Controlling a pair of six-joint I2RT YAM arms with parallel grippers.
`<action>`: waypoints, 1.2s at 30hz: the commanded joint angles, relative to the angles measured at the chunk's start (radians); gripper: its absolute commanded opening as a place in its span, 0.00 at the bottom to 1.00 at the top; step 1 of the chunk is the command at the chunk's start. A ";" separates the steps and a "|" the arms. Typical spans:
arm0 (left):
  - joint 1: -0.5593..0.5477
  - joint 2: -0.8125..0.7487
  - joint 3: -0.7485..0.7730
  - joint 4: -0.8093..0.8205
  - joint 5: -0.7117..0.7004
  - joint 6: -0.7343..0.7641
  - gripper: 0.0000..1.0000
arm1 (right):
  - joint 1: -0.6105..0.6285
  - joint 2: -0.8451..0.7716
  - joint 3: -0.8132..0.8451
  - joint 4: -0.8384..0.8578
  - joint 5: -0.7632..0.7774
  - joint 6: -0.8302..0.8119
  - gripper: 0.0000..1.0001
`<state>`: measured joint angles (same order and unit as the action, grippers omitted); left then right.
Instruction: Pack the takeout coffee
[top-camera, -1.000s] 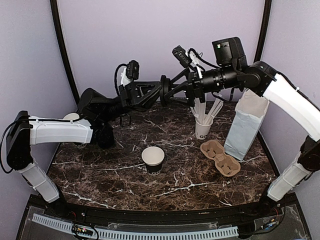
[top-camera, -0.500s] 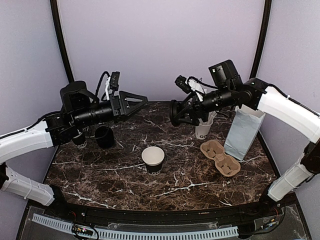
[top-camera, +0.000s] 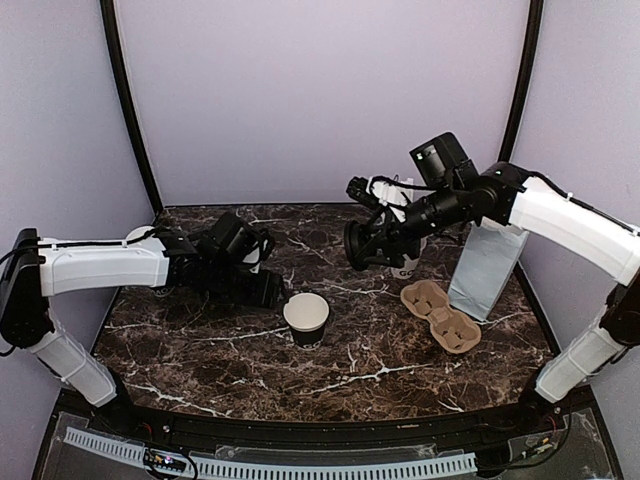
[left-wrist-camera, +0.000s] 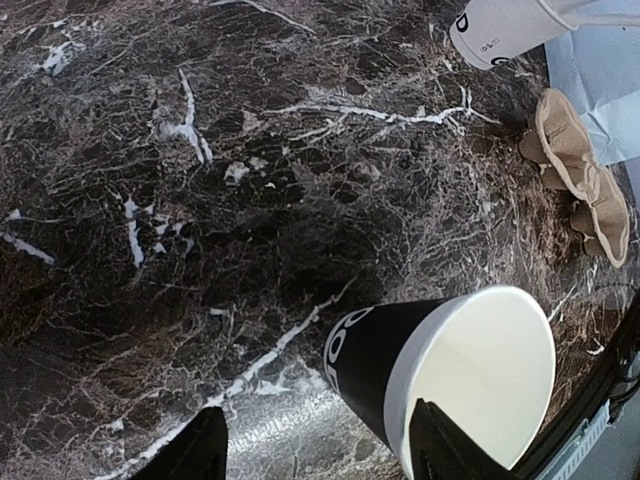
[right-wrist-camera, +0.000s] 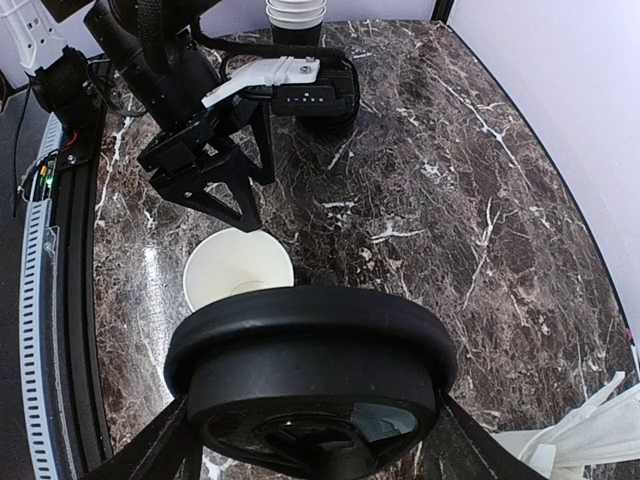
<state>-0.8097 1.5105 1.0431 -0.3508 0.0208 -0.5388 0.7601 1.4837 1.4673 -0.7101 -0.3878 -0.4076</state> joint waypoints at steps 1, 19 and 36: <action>0.001 -0.013 -0.045 0.091 0.077 0.030 0.64 | 0.012 0.029 -0.011 -0.004 0.012 -0.025 0.68; -0.053 0.074 -0.077 0.289 0.291 0.049 0.56 | 0.064 0.043 -0.029 -0.087 0.024 -0.092 0.69; -0.115 -0.123 -0.002 0.115 0.156 0.157 0.65 | 0.181 0.240 0.195 -0.351 0.110 -0.236 0.71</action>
<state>-0.9295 1.5410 1.0172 -0.1535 0.2760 -0.4366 0.9108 1.6676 1.5929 -0.9791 -0.3298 -0.5999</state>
